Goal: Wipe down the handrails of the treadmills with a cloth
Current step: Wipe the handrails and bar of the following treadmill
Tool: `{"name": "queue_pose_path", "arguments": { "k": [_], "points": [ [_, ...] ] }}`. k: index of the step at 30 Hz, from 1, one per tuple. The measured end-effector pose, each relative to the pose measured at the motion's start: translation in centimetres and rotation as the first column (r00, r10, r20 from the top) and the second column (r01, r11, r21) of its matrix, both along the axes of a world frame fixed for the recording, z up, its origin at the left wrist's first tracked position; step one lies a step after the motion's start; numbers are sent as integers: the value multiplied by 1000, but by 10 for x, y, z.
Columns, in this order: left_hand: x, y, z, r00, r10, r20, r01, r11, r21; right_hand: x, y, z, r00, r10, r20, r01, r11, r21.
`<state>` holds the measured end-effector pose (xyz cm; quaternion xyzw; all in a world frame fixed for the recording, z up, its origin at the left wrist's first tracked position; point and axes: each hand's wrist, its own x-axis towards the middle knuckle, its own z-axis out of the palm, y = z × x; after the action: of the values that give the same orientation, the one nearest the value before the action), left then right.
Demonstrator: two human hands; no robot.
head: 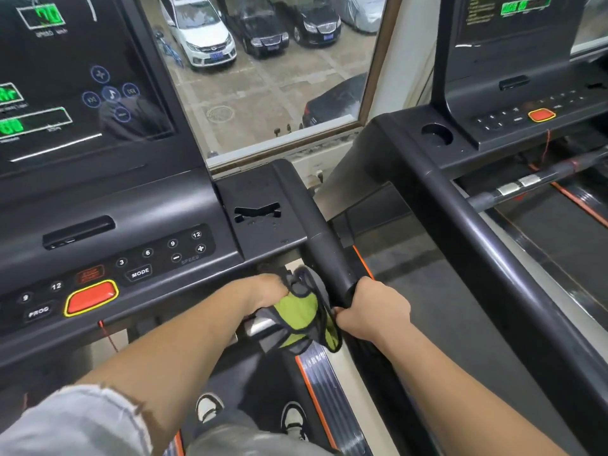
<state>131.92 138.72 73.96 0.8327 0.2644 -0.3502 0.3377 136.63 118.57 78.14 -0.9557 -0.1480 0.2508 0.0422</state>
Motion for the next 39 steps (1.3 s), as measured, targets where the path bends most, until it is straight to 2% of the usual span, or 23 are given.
{"name": "queue_pose_path", "arguments": {
  "k": [2,3,5,6,7,12,17,20,22,25,27,29,33,35,37,39],
  "points": [
    [-5,-4,-7,977,8,212,0,999,-35,1,1,1,1000,2,-4,-2,1000,-2],
    [-11,-10,-10,947,-12,321,7,1000,15,2,1,1,1000,1,-6,-1,1000,-1],
    [-26,-33,-8,875,-218,432,82,946,312,2,1,2,1000,-2,-12,2,1000,-1],
    [-32,-46,-6,857,-286,429,97,907,410,1,1,2,1000,1,-3,-1,1000,0],
    [-37,-57,-1,853,-298,429,92,895,437,0,1,2,1000,8,13,-8,1000,-1],
    [-24,-50,-4,924,-244,296,121,918,377,1,2,2,1000,2,19,-2,1000,-11],
    [-38,-51,0,909,-218,355,94,938,334,-3,2,1,999,-23,-29,23,1000,4],
    [-57,-59,-2,870,-302,390,96,879,467,-6,-1,-2,999,-32,-36,33,999,7],
    [-72,-62,-4,846,-360,392,104,834,543,-13,1,-4,998,4,69,-7,999,44],
    [-103,-52,-9,778,-420,468,92,812,576,-27,8,-4,965,140,223,-186,961,204],
    [-134,-33,-11,778,-321,540,-28,841,540,-34,14,-4,935,258,242,-318,913,255],
    [-169,-6,-12,842,-137,522,-179,843,508,-38,21,-5,894,362,264,-428,863,269],
    [-212,40,-7,885,107,454,-349,797,492,-42,30,-14,811,510,287,-552,830,84],
    [-208,41,-4,877,194,439,-405,790,460,-41,33,-21,807,507,304,-545,837,51],
    [-196,24,-1,895,172,412,-388,756,527,-41,36,-23,829,443,342,-499,862,92],
    [-183,-7,-3,918,7,397,-279,724,631,-42,42,-21,851,392,349,-450,887,100]
  ]
}}
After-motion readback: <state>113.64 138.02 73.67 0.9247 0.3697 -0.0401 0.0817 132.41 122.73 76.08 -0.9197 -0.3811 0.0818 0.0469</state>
